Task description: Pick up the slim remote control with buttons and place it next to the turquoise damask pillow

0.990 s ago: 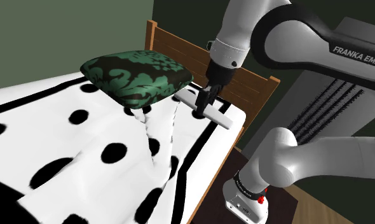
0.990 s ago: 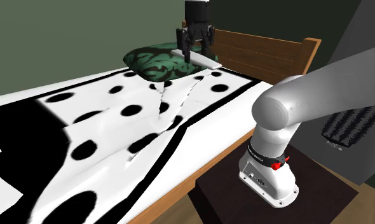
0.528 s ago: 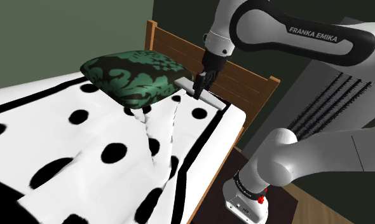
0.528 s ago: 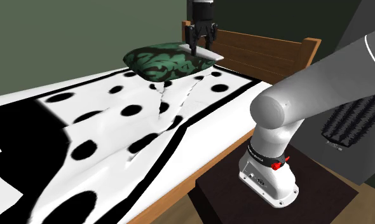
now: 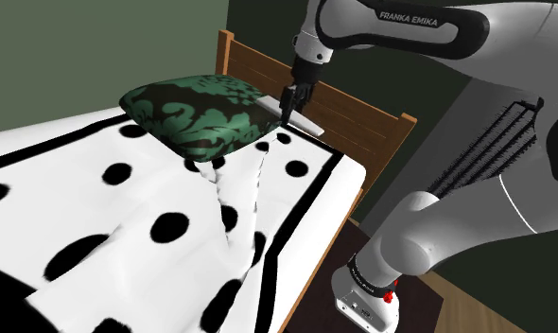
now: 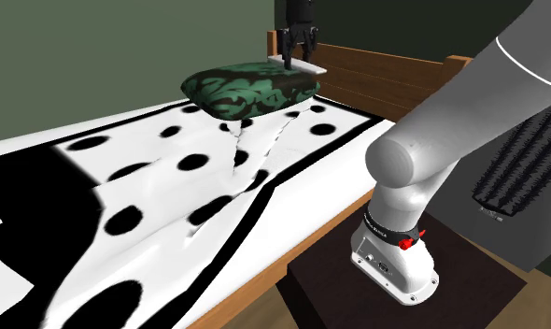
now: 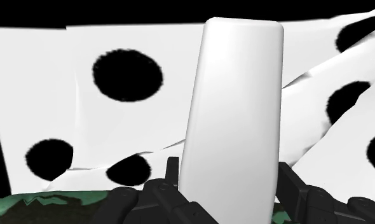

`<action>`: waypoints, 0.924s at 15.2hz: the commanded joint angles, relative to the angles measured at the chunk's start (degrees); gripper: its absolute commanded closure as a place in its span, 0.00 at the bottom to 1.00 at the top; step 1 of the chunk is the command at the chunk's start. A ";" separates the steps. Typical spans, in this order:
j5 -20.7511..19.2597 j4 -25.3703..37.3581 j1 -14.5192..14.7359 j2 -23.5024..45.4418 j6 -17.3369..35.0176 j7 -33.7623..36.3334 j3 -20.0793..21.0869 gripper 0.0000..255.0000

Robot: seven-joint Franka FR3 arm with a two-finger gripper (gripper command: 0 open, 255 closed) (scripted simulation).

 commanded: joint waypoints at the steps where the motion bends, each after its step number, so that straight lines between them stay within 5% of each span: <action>1: -0.73 3.50 -0.93 4.46 0.98 -2.66 -1.96 1.00; 14: -0.76 -5.97 -0.98 5.08 11.08 -2.73 -2.06 1.00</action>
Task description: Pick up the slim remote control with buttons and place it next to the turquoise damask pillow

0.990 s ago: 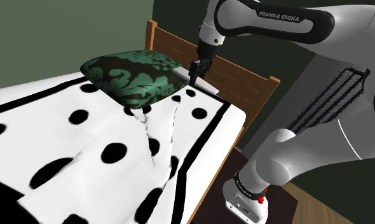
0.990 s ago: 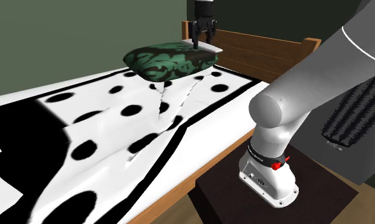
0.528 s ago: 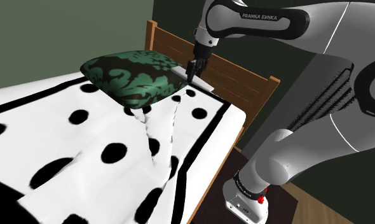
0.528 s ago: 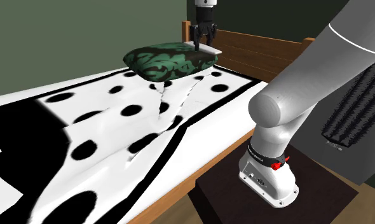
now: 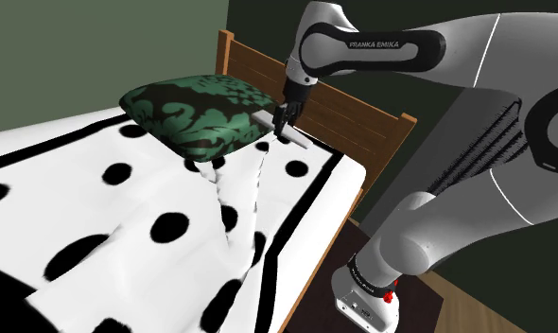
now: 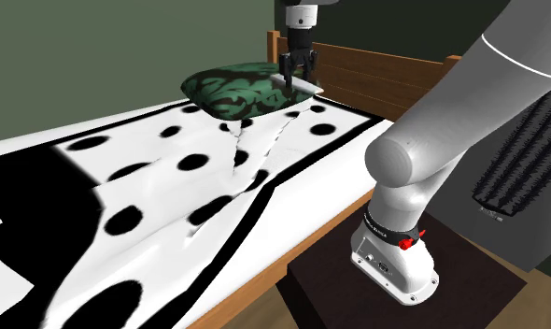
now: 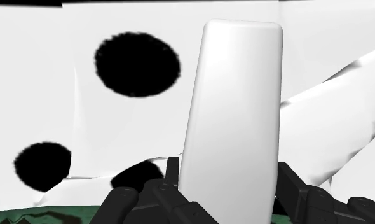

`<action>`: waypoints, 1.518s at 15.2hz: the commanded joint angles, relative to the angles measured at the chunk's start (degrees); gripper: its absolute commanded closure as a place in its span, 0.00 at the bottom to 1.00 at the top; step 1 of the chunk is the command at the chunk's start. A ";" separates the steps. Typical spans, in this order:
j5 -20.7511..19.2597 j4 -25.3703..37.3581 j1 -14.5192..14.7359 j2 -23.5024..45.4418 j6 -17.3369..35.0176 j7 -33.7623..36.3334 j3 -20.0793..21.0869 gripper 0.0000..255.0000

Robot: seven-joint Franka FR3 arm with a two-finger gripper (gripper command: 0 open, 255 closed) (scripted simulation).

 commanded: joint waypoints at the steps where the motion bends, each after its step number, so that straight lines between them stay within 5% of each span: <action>1: -0.03 -1.21 -0.06 0.29 1.55 -0.14 -0.11 1.00; 23: 0.17 -12.69 -0.01 6.99 19.73 -0.47 -0.40 1.00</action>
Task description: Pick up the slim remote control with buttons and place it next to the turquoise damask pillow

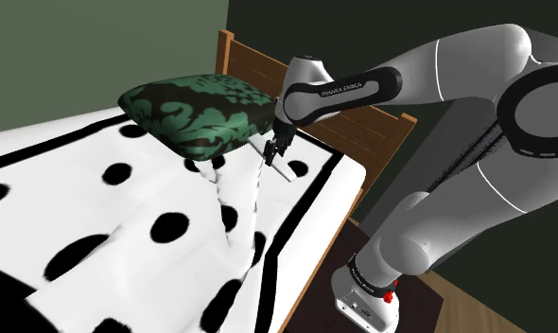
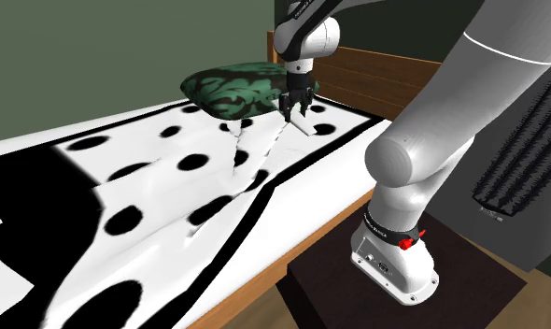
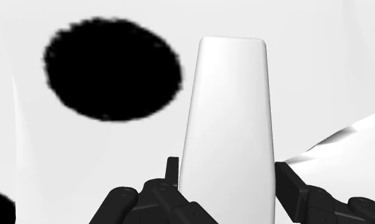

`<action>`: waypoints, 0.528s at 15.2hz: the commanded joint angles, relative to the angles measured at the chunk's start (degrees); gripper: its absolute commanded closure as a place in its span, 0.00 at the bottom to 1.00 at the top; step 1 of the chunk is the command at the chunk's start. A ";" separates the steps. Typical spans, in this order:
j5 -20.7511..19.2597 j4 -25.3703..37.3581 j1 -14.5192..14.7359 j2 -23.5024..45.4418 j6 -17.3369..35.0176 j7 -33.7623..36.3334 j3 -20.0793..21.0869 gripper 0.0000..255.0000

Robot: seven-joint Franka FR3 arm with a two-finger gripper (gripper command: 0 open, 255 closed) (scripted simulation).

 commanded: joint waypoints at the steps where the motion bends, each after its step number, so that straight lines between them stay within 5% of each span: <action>1: 0.04 -0.97 0.02 0.84 1.74 0.00 -0.01 1.00; 8: 0.07 -1.35 0.03 1.35 2.63 -0.03 -0.02 1.00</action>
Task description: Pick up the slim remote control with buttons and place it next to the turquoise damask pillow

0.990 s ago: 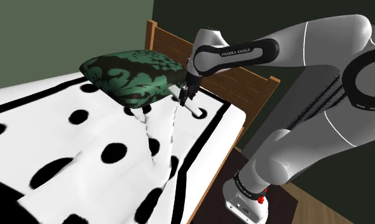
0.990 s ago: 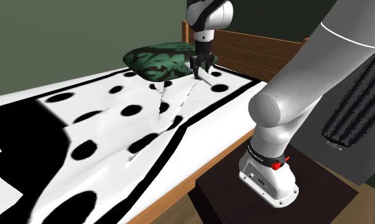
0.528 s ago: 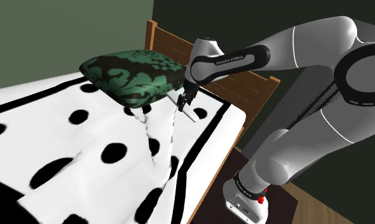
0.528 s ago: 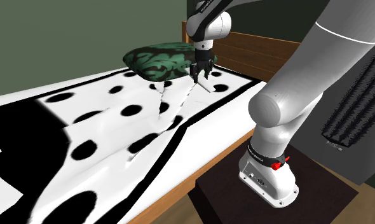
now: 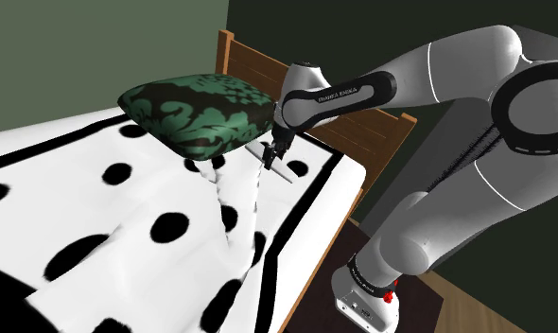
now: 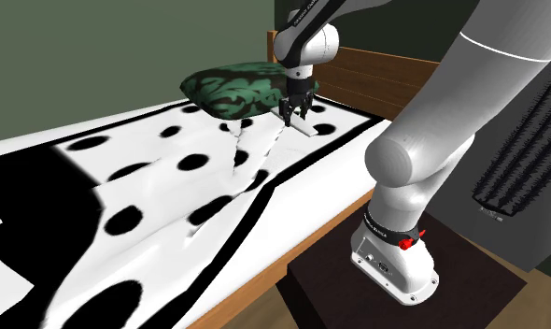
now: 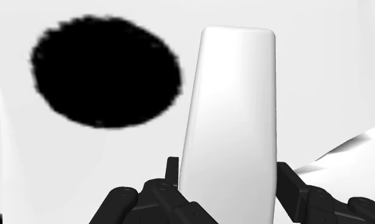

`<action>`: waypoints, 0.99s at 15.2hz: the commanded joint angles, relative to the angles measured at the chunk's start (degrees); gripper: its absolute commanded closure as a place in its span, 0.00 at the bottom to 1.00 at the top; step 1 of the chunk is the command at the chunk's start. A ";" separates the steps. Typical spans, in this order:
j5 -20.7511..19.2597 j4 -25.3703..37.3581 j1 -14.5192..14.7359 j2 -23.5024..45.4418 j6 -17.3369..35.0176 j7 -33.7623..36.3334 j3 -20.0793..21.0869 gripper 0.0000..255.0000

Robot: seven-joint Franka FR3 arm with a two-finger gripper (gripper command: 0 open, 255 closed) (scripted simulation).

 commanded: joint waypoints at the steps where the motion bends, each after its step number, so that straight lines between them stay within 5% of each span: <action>1: 0.01 -0.03 0.00 0.02 -0.02 0.01 0.00 1.00; 2: 0.01 -0.03 0.00 0.02 -0.02 0.01 0.00 1.00; 3: 0.01 -0.04 0.00 0.01 -0.01 0.01 0.00 0.00; 8: 0.01 -0.03 0.00 0.01 -0.01 0.01 0.00 0.00; 12: -0.19 3.94 -0.07 -4.09 -8.09 0.17 0.09 0.00; 15: -0.19 3.94 -0.07 -4.10 -8.09 0.17 0.10 0.00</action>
